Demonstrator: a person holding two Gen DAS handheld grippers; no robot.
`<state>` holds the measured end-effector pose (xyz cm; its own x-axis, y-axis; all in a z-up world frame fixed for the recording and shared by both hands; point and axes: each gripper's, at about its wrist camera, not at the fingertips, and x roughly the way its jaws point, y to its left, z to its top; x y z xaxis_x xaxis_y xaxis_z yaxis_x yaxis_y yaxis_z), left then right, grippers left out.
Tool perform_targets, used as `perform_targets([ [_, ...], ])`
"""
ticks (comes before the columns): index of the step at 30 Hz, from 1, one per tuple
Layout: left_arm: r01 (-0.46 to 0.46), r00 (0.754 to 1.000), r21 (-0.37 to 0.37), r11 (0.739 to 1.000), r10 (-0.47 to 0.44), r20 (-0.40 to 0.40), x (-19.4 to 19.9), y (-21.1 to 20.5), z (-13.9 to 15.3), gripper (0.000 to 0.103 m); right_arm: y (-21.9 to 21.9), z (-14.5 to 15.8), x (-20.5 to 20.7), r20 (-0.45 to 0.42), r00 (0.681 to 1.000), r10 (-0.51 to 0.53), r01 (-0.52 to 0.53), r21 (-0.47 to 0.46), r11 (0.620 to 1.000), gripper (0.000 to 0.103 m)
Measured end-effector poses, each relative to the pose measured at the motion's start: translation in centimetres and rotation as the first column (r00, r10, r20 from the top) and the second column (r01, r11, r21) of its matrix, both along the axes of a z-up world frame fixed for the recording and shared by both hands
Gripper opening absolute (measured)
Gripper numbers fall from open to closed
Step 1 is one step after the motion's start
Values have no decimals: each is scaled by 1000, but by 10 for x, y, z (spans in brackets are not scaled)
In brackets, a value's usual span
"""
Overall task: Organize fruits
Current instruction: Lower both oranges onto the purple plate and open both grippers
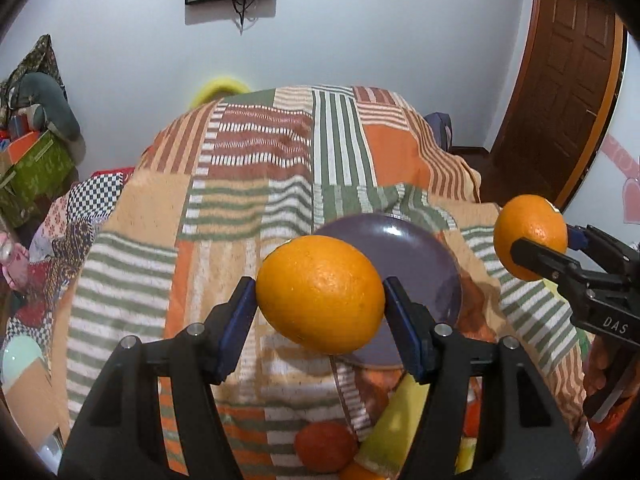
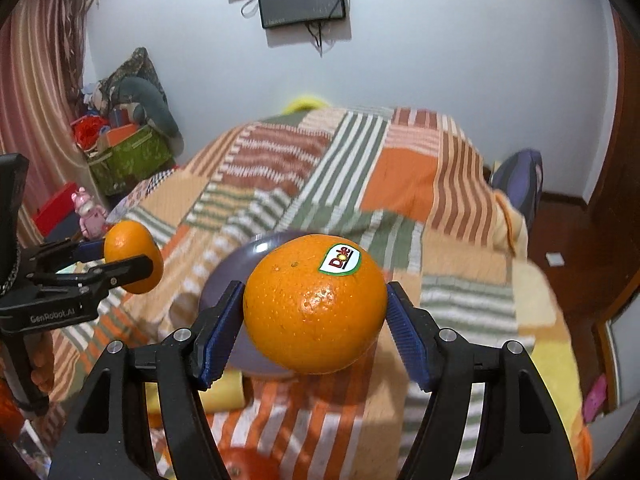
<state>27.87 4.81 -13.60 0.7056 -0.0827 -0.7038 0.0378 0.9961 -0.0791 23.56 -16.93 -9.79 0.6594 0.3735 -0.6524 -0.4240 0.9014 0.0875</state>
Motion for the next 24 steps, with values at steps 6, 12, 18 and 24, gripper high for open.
perform_targets([
  [6,0,1000,19,1000,0,19,16,-2,6,64,11,2,23,38,999,18,-17,-7,1000,67],
  [12,-1,1000,15,1000,1,5,40,-1,0,64,19,-11,43,11,1000,22,-22,-18,1000,67],
  [18,5,999,9,1000,-5,-45,66,0,-17,64,26,-31,65,-46,999,20,-21,-22,1000,67],
  [24,50,994,21,999,-48,-100,87,-4,-43,64,32,-56,81,-129,991,45,-49,-29,998,67],
])
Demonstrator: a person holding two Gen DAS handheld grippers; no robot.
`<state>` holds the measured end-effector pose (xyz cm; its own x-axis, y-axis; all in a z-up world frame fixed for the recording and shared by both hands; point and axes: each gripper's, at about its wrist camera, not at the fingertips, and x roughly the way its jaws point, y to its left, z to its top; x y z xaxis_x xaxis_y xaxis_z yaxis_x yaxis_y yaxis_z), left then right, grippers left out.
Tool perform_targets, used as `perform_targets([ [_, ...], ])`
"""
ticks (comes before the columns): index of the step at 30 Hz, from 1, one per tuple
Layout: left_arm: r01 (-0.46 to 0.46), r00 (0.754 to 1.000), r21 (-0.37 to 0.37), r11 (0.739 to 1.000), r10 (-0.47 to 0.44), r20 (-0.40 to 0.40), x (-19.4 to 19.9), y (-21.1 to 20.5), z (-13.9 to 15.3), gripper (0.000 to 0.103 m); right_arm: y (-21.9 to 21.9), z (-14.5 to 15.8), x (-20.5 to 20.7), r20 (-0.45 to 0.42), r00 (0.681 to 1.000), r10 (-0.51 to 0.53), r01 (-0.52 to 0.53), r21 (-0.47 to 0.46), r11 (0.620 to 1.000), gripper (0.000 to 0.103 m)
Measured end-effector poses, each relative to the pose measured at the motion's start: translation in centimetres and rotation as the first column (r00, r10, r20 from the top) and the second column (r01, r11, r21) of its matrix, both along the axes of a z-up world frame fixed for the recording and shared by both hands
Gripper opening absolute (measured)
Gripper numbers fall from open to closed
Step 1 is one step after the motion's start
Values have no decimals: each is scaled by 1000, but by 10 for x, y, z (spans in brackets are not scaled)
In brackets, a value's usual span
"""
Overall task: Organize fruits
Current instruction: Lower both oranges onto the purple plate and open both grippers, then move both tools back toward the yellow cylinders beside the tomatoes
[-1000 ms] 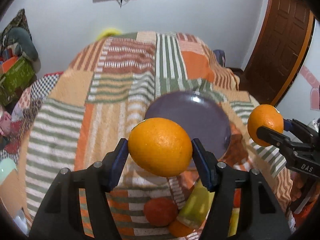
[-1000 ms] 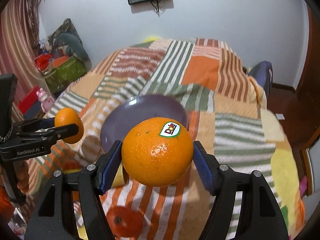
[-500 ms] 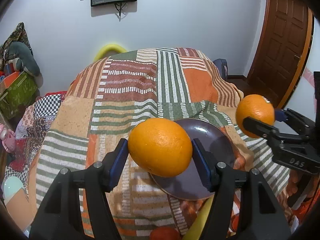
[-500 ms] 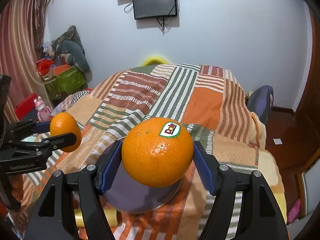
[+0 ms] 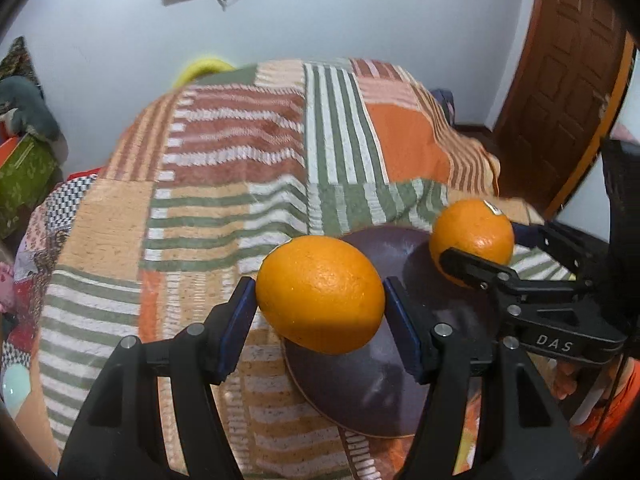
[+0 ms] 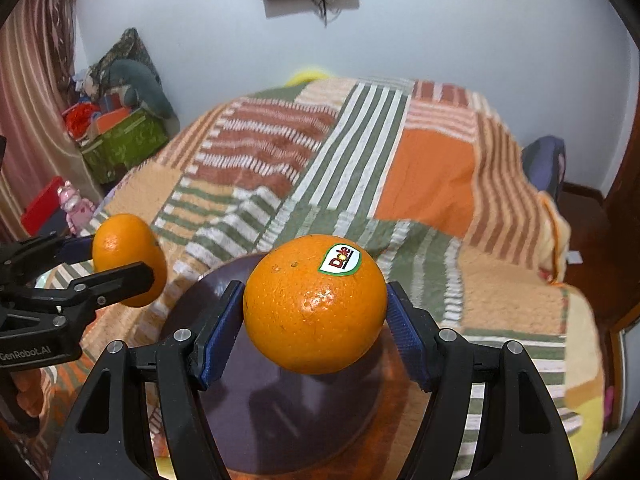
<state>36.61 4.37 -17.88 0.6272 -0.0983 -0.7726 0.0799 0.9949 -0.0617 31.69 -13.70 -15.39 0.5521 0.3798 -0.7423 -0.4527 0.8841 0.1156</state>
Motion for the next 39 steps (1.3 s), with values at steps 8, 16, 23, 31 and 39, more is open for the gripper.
perform_targets([
  [8,55,992,10,998,-53,-116,25,-7,-41,64,12,-25,15,-65,998,24,-28,-64,998,67],
  [16,93,985,-5,996,-92,-147,35,-9,-47,68,9,-36,21,-105,994,28,-38,-95,995,67],
  [23,78,986,34,996,-72,-150,29,-10,-45,78,12,-37,19,-141,989,40,-57,-118,991,67],
  [31,52,996,60,997,-48,-76,0,-6,-10,79,5,-5,-9,-61,997,43,-50,-129,990,78],
  [39,26,1000,50,998,-26,-1,-49,0,32,83,-13,42,-51,15,999,32,-31,-66,997,78],
])
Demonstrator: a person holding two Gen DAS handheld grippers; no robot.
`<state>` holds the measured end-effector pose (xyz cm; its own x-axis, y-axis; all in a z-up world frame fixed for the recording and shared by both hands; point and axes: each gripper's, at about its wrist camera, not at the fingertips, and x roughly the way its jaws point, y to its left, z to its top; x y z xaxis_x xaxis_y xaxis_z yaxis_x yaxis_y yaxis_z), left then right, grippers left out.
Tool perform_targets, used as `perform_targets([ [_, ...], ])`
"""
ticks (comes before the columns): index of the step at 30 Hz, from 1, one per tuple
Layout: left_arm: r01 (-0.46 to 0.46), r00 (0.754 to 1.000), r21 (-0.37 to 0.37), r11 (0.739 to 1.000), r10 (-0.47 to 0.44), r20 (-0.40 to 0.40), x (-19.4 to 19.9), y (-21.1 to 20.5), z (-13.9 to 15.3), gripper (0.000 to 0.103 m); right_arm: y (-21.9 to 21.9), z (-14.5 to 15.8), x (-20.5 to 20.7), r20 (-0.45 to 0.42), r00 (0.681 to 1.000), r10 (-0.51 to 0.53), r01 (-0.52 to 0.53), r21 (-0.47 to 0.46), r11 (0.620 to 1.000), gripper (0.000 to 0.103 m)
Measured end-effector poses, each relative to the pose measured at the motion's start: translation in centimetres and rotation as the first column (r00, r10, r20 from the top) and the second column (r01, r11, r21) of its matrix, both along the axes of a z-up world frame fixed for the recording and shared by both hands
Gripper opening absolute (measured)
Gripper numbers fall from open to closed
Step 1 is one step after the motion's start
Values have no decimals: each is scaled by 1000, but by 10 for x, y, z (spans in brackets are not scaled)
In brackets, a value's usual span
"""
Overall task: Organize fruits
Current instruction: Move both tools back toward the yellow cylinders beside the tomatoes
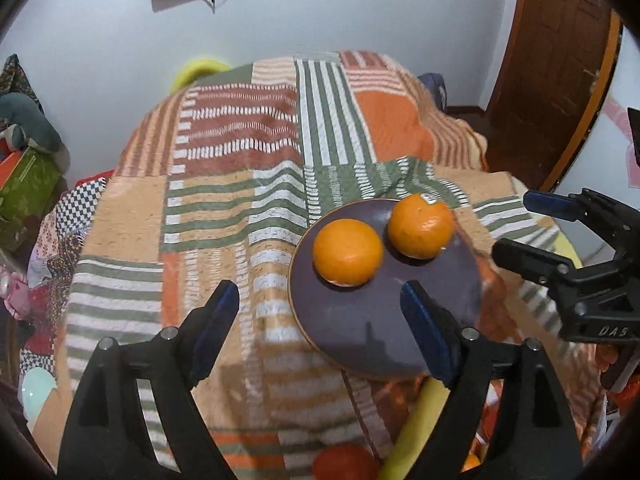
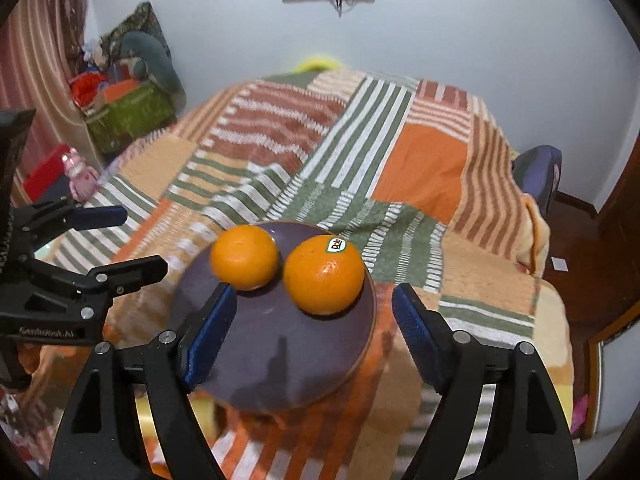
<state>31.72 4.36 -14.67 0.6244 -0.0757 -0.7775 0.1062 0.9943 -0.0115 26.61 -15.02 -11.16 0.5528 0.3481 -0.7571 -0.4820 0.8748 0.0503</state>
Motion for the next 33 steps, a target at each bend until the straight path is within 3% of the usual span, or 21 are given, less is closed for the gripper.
perform_targets([
  [5,-3,999,-33,999,4,48,-41,3,22,85,-10,17,-32,45,999,-4,3,17,1000,80],
  [11,28,998,-39,999,-26,56,-93,-2,26,86,-19,19,-70,47,999,-10,10,19,1000,83],
  [15,54,998,-37,998,-52,46,-132,-10,13,93,-23,16,-101,54,999,-9,9,2,1000,83],
  [22,86,996,-4,996,-86,-26,-186,-28,-28,94,-24,-2,-146,40,999,2,0,-49,999,84],
  [26,86,994,-40,996,-88,-70,-203,-30,-53,94,-18,-22,-166,67,998,17,-8,-135,991,84],
  [33,102,985,-51,993,-108,-132,-219,-37,-82,94,-12,-61,-189,-19,999,51,-53,-191,980,84],
])
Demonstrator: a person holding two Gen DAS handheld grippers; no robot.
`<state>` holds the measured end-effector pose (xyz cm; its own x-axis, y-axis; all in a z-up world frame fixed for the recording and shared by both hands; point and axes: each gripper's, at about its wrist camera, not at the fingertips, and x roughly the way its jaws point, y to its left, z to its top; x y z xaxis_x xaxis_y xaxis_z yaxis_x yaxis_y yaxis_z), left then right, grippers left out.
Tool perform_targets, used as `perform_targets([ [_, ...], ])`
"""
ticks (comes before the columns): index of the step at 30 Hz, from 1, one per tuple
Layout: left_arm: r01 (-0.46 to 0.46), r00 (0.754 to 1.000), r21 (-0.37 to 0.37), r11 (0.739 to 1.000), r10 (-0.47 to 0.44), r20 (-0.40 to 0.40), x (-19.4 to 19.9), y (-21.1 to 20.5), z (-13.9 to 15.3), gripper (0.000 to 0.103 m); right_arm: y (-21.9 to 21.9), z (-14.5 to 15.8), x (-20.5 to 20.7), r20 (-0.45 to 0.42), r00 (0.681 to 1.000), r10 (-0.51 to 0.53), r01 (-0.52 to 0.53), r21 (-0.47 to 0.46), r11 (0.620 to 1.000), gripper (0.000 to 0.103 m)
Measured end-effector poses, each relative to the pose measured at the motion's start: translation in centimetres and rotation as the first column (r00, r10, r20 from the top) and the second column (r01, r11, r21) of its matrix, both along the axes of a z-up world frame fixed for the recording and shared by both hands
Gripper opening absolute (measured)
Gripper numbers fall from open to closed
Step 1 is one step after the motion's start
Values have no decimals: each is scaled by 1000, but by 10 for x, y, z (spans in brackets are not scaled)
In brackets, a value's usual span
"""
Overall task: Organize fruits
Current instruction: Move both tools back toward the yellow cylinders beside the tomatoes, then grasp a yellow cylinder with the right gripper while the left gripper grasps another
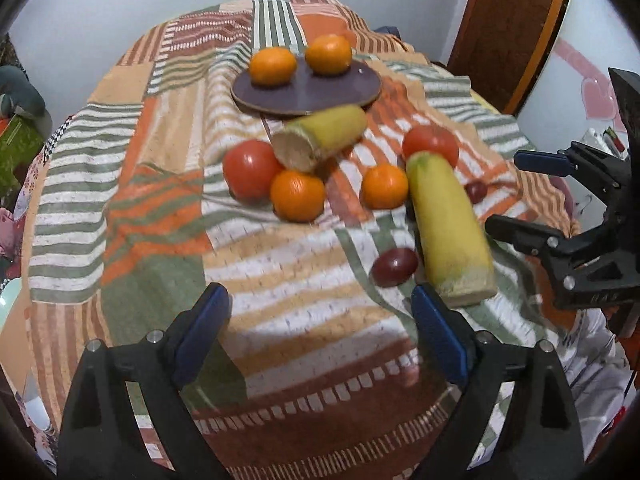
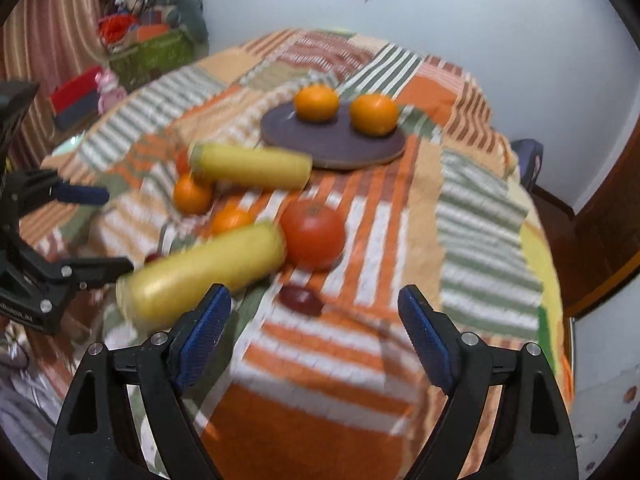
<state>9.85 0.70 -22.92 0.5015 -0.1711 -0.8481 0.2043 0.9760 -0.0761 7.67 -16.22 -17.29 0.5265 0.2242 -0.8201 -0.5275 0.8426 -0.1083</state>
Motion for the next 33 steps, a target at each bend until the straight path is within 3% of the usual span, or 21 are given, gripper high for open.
perform_targets([
  [5,-27,1000,22,999,27,-3,1,-5,-1,95,6,-13,-1,-46,999,-1,2,13,1000,85],
  [9,-28,999,-44,999,28,-17,1,-8,5,95,0,-10,-1,-51,999,-15,16,18,1000,85],
  [18,35,996,-2,999,-35,76,-5,-40,23,96,-14,3,-6,-11,999,-50,50,6,999,85],
  [22,20,996,-24,999,-18,83,-2,-33,26,96,-19,14,-5,-26,998,-55,57,68,996,85],
  [29,-73,989,8,997,71,129,-9,-2,33,96,3,29,-8,-33,999,-15,21,172,985,83],
  [30,-86,987,6,996,85,134,-10,2,34,96,8,27,-5,-48,999,-11,20,186,982,77],
  [33,-139,978,-6,990,138,155,-14,18,37,96,26,13,8,-113,994,5,16,184,983,40],
])
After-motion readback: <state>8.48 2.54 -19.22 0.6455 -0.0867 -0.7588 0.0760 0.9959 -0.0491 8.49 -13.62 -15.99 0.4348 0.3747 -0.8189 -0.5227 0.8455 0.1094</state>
